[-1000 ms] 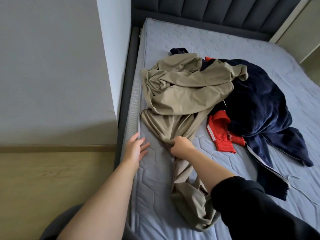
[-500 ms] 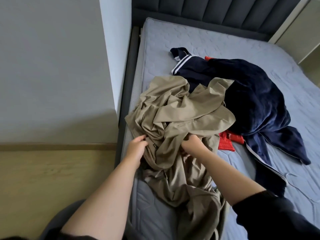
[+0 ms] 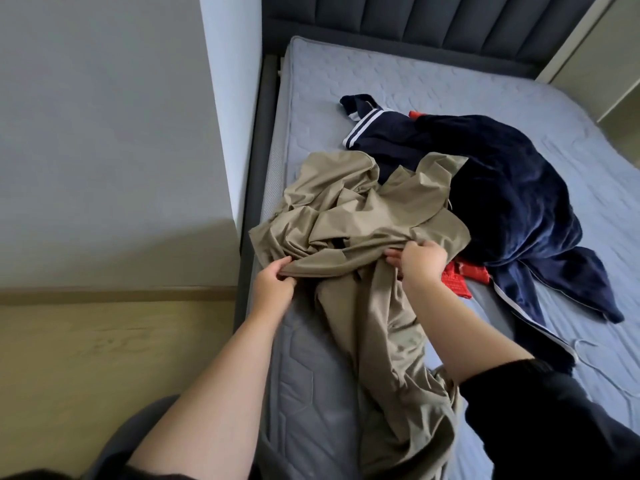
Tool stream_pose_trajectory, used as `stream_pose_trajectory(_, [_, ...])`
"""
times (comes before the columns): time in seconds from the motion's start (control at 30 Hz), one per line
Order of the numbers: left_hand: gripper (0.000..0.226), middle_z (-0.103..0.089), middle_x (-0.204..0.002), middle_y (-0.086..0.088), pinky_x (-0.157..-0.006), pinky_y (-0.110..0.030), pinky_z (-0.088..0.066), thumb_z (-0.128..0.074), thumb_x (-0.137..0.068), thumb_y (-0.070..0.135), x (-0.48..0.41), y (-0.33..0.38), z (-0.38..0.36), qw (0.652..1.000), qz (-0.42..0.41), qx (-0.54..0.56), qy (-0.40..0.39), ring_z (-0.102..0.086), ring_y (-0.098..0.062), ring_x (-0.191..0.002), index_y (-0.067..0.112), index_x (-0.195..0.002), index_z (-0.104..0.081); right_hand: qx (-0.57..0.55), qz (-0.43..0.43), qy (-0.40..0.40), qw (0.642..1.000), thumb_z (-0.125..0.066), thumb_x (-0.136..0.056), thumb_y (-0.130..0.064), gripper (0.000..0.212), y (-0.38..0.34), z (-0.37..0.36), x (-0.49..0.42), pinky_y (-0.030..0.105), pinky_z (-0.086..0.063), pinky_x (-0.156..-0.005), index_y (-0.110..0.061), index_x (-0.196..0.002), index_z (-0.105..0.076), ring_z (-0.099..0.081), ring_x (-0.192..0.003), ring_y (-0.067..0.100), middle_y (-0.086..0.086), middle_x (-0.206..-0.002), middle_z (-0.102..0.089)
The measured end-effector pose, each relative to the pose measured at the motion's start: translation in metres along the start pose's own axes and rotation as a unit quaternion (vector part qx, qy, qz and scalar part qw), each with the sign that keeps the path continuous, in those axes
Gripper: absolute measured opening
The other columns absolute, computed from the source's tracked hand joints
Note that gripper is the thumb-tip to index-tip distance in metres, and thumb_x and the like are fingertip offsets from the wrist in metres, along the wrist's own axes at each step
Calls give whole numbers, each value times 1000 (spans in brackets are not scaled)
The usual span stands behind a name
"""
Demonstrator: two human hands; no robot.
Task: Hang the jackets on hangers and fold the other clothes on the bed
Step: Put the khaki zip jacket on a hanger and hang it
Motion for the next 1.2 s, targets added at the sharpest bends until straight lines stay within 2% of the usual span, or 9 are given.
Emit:
stream_pose_trajectory(0.13, [31,-62,-109,-1,-84,-18,-39,-51,-92,2,2,3,1,999,9,39,13,-53,-11,-104,12,-117,-65,122,143,30,982,-48,-93,-10,45,-20,8,16,23,-38,-89,-13,-137,-38,-51,-108,13,1,-124,-49])
stream_pose_trajectory(0.23, [35,-61,-105,3,-81,-17,-40,-46,-91,1,0,7,0,999,4,51,11,-55,-10,-100,17,-114,-67,238,339,-81,906,-57,-89,-16,35,-27,-25,42,35,-42,-98,-15,-123,-53,-48,-115,18,-4,-119,-46])
stream_pose_trajectory(0.33, [39,-63,-108,5,-84,-17,-39,-47,-89,1,4,5,-2,999,-6,36,-2,-56,-9,-103,20,-116,-67,476,355,-310,743,-65,-85,-41,40,10,-74,66,46,-28,-111,-22,-119,-62,-42,-126,20,-4,-117,-51])
stream_pose_trajectory(0.43, [39,-61,-111,5,-85,-15,-35,-47,-89,0,11,4,-2,1000,-9,16,-6,-52,-6,-104,18,-120,-65,687,373,-312,540,-58,-86,-41,41,47,-81,68,59,2,-113,-27,-124,-58,-11,-145,22,0,-148,-34])
stream_pose_trajectory(0.6, [35,-62,-120,3,-80,-15,-37,-51,-91,8,20,5,1,1000,-8,-21,-19,-53,-6,-100,20,-121,-63,634,395,-269,608,-52,-86,-18,29,36,-83,60,59,1,-113,-23,-114,-59,-21,-143,16,-6,-132,-49])
stream_pose_trajectory(0.77, [33,-62,-124,0,-86,-16,-35,-51,-91,9,19,34,18,996,-38,-81,-6,-54,-11,-110,18,-120,-66,772,301,-291,477,-53,-83,-15,59,56,-73,59,57,-1,-114,-21,-140,-39,-43,-127,25,3,-125,-56])
stream_pose_trajectory(0.83, [34,-63,-124,-1,-85,-15,-34,-49,-91,8,21,46,25,991,-52,-121,-4,-54,-14,-111,18,-120,-66,759,299,-263,516,-49,-82,-9,39,46,-65,54,46,-21,-111,-19,-119,-57,-53,-117,26,2,-112,-62])
stream_pose_trajectory(0.97, [41,-62,-125,-7,-89,-26,-43,-40,-91,6,28,79,37,984,-74,-161,3,-57,-25,-112,19,-121,-64,514,278,-278,762,-48,-78,-2,19,-15,-54,58,29,-46,-70,-8,-82,-66,-60,-84,26,7,-81,-65])
stream_pose_trajectory(1.2, [35,-60,-116,-15,-75,-32,-41,-32,-96,11,48,186,47,951,-138,-277,-11,-56,-32,-98,12,-115,-61,308,272,-340,846,-58,-74,11,21,-139,-34,105,16,-42,-64,-2,-83,-71,-53,-68,7,-7,-62,-61])
Point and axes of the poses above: each hand's wrist, its own x-axis away from the middle knuckle, its own z-axis out of the back of the hand, y = z × x, the point moved 8 cm from there along -x, towards the middle knuckle
